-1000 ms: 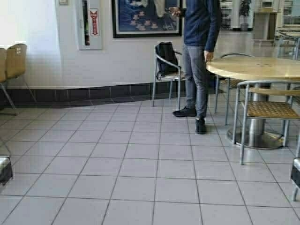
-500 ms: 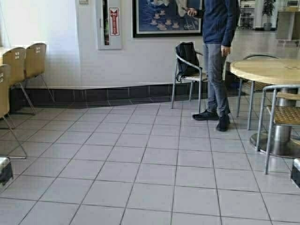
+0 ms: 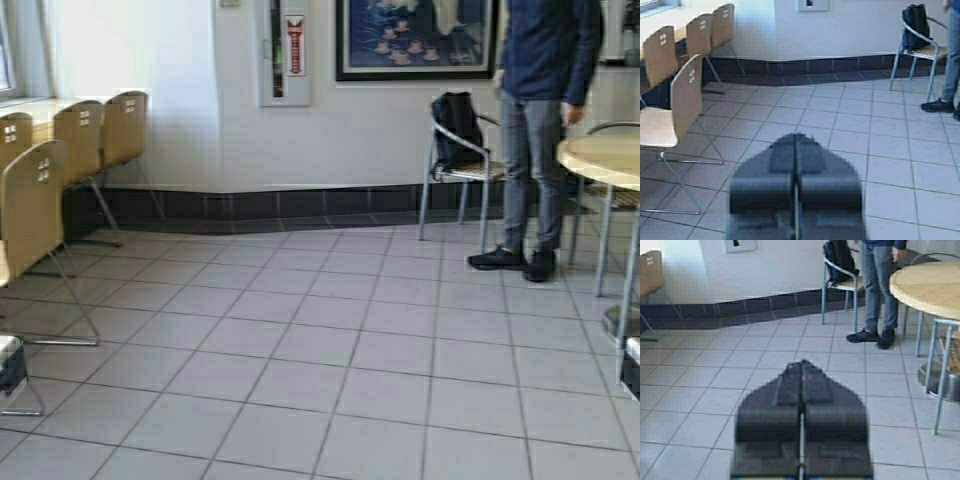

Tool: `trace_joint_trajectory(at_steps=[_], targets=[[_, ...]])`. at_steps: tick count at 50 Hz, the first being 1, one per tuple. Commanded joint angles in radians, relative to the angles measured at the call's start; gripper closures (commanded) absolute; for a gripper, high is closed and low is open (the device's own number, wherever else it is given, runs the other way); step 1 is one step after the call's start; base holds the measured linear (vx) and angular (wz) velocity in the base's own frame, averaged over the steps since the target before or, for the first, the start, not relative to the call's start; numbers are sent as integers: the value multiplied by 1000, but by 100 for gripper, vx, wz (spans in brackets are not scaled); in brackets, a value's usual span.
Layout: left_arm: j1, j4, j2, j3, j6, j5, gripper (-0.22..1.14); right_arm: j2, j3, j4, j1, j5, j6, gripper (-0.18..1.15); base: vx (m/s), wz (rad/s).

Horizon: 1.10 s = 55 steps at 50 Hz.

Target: Push the chairs under the table

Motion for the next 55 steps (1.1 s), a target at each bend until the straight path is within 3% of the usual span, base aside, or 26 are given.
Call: trace_joint_trajectory(at_steps=[1,55], targets=[[2,2,6,-8,-3,-8,89,8,-20,0,0,-9,0,93,29,26],[2,3,5,-2,-5,-6,89,-21,-18,3,2,-9,12,93,27,42]])
